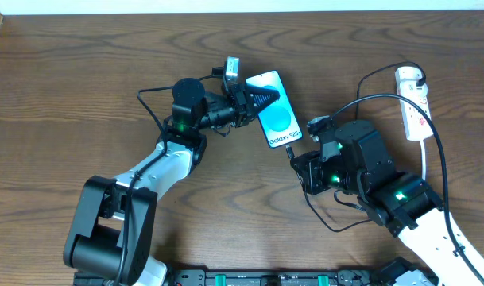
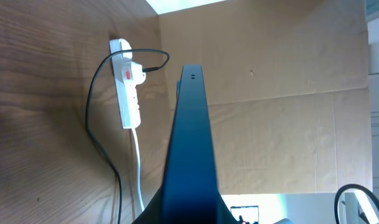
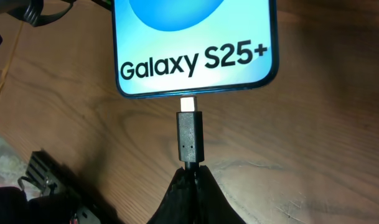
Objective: Plug charger to phone and switch on socket
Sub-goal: 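Push the USB-C plug up into the phone port with the right gripper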
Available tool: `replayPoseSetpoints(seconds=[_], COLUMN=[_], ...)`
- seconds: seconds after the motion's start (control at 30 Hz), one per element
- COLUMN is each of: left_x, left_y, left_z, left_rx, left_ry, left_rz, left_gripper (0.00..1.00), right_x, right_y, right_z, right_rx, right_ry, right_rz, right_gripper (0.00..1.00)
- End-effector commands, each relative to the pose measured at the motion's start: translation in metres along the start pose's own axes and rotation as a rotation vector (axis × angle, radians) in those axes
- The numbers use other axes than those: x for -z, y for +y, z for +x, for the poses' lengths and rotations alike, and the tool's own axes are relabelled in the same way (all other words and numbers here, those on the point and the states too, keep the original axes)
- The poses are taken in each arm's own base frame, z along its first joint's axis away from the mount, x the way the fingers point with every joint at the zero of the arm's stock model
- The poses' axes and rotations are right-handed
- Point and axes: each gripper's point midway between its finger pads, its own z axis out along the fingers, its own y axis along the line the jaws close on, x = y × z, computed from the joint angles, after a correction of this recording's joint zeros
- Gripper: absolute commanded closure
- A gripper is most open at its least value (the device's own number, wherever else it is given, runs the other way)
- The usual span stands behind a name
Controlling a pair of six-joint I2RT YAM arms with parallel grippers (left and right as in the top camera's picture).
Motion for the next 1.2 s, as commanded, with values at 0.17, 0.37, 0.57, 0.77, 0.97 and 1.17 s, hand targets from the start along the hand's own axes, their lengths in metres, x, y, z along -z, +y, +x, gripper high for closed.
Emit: replayPoseSetpoints(seconds=[0.17,0.37,0.57,0.77,0.97,1.17], left_x=[-0.001,-0.001,-0.001,-0.001,0.0,-0.002], left_y=[-0.019,-0.019,-0.019,-0.02,-0.022,-0.025], left_z=[-0.001,-0.001,0.0,0.004,0.014,0.028], left_rx=[-0.061,-0.061,-0.061,-0.062,-0.067,-0.102], left_ry=[0.023,0.023,0.027,0.05,0.109,0.175], left_rz=[0.039,0.039,0.04,0.046,0.06,0.078], left_gripper=[0.93,0.93,0.93,0.93,0.93,0.93], right_x=[0.002,0.002,0.002,0.002,0.003,0.006], right_y=[0.001,0.008,0.008,-0.001,0.001,0.008], right_z=[0.0,-0.004,-0.004,-0.009,-0.026,-0.043], right_rx=[-0.005,0.004,0.005,0.008,0.054,0.109], right_ry=[-0.012,-0.021,-0.024,-0.051,-0.124,-0.192], right_rz=[0.0,-0.039,-0.038,0.019,0.023,0.001], right_gripper=[0.99,0.99,0.99,0.99,0.99,0.99])
